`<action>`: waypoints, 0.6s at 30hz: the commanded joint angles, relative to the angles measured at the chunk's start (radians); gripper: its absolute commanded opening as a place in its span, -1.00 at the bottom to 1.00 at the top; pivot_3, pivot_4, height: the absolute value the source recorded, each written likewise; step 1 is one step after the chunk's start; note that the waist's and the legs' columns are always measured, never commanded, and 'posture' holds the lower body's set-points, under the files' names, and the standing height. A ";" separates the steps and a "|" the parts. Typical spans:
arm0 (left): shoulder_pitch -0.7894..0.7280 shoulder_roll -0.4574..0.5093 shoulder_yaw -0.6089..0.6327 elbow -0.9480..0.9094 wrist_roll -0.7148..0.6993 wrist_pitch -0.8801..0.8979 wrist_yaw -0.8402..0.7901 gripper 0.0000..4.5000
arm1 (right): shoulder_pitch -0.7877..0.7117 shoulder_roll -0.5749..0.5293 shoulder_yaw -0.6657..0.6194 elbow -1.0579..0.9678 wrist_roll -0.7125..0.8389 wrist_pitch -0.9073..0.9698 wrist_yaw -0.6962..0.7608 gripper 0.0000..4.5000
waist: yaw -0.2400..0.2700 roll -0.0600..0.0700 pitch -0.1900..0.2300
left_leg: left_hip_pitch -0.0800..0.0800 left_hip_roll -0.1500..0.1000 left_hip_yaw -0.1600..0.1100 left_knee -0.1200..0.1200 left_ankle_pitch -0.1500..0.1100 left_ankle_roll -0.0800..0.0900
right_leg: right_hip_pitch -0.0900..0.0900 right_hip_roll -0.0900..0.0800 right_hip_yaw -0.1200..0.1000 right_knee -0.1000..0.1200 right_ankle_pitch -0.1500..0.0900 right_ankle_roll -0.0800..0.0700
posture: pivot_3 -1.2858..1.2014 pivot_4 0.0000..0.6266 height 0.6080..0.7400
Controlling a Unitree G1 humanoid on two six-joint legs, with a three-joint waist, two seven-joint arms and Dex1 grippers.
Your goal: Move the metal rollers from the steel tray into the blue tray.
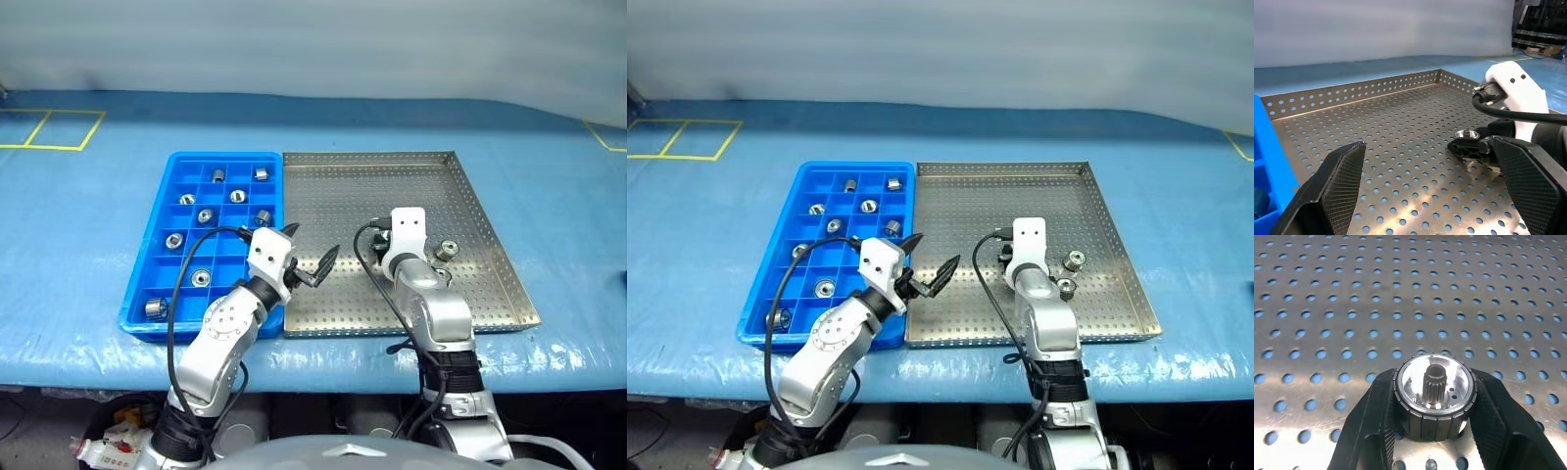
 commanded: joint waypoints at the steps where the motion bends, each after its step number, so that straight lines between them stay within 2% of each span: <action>1: 0.012 -0.024 0.023 -0.038 0.017 -0.035 0.045 1.00 | -0.049 -0.025 0.051 -0.108 0.002 0.039 0.057 -0.23 | 0.004 0.000 0.000 | 0.000 0.000 0.000 0.000 0.000 0.000 | 0.000 0.000 0.000 0.000 0.000 0.001 | 0.20 -0.52 1.00; 7: 0.077 -0.029 0.073 -0.109 0.040 -0.038 0.117 1.00 | -0.165 -0.055 0.159 -0.156 0.010 0.059 0.161 -0.23 | 0.025 0.000 0.000 | 0.000 0.000 0.000 -0.001 0.000 0.000 | -0.001 0.000 -0.001 0.000 -0.002 0.003 | 0.28 -0.52 1.00; 18: 0.235 -0.038 0.159 -0.248 0.099 -0.043 0.236 1.00 | -0.279 0.000 0.290 -0.049 0.040 -0.018 0.300 -0.23 | 0.132 0.000 0.000 | -0.002 -0.001 -0.002 -0.008 0.000 0.000 | -0.003 -0.001 -0.003 -0.004 -0.001 -0.001 | 0.43 -0.52 1.00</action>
